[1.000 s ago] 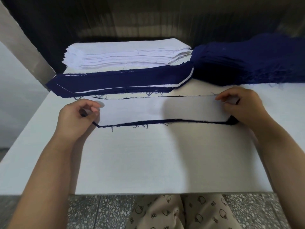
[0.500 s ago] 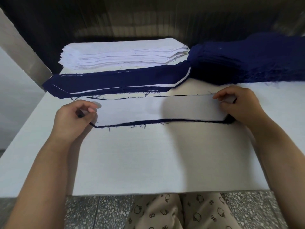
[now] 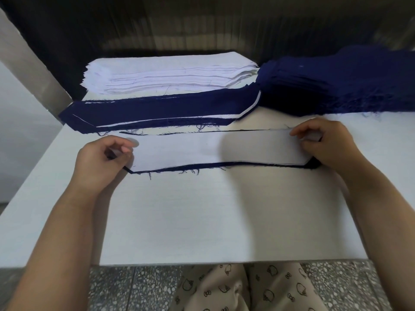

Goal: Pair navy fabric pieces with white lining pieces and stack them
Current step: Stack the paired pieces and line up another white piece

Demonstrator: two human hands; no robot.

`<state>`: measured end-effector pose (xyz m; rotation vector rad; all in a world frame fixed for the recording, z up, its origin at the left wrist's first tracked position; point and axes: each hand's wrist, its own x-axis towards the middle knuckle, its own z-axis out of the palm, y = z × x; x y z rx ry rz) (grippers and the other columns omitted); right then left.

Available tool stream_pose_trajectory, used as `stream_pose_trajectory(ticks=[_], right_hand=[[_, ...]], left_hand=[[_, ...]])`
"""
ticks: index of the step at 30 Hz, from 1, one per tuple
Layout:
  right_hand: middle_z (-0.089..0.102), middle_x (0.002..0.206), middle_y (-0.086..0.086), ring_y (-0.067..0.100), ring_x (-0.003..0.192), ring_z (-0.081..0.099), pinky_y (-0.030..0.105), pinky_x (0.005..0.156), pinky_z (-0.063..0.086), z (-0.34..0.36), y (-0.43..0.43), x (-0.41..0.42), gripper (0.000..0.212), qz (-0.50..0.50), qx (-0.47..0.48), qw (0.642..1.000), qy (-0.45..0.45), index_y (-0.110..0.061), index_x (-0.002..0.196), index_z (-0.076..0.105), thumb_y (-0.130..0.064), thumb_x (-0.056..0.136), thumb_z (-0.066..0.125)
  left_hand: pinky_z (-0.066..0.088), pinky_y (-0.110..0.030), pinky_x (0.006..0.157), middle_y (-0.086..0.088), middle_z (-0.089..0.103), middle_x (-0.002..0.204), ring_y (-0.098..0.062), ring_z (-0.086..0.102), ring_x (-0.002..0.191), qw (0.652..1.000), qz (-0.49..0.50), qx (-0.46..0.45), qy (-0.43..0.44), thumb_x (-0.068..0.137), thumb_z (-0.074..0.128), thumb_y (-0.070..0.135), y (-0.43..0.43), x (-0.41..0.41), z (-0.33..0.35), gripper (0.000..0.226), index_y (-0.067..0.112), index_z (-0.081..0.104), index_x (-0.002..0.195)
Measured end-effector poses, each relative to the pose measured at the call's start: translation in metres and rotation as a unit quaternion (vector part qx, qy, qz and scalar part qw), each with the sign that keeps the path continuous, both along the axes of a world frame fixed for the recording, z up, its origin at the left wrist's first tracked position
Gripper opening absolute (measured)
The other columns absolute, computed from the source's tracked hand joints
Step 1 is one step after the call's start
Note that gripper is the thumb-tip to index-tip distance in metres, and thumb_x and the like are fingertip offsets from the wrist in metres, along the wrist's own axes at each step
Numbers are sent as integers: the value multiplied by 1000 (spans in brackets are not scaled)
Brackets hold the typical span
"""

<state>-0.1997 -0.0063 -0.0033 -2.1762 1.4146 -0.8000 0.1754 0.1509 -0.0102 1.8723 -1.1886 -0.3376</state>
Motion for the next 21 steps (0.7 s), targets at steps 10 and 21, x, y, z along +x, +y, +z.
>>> stream_pose_trajectory(ticks=[10,21], right_hand=[[59,88,1,15,84,51,-6,64,30,0,0,0,36,0,10,1000,9,-19,88,66,13,75,55],[49,114,9,32,114,34,25,91,25,-2,-2,-4,26,-89,-51,992,75,-13,99,70,-1,78,61]], left_hand=[[52,-40,88,23,70,92,-9,58,75,1000,1,6,4,84,59,-6,2,-1,2,36,29,64,75],[15,-8,97,13,63,107,-26,46,122,987,20,25,-156,76,74,4,3,2,6,39,39,63,88]])
